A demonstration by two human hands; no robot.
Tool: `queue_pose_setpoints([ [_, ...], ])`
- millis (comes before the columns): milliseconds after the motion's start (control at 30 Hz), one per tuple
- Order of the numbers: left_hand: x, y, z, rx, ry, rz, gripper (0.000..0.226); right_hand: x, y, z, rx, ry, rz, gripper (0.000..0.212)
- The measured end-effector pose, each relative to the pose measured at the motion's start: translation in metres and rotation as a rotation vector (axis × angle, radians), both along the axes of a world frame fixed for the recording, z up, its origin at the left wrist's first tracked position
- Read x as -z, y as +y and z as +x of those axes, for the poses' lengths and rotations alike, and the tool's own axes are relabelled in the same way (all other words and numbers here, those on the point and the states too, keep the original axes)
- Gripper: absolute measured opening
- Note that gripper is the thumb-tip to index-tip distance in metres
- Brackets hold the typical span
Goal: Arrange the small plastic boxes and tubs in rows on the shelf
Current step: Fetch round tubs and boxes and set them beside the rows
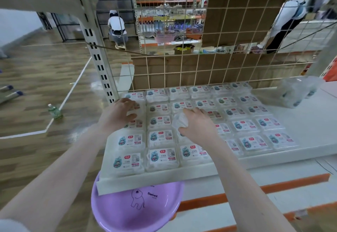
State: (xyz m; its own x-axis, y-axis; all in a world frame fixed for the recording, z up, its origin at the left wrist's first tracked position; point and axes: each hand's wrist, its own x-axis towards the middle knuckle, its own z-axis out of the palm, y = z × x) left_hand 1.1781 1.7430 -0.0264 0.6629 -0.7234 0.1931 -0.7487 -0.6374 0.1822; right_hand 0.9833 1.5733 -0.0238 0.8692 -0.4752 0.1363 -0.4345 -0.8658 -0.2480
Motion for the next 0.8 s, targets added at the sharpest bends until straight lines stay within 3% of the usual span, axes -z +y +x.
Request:
queue_pose_setpoints([
  [300, 0.004, -0.007, 0.005, 0.029, 0.008, -0.011, 0.047, 0.0, -0.007, 0.008, 0.005, 0.025, 0.024, 0.042],
  [800, 0.009, -0.005, -0.002, 0.033, -0.015, -0.031, 0.05, -0.002, -0.022, 0.018, 0.01, 0.049, 0.081, 0.054],
])
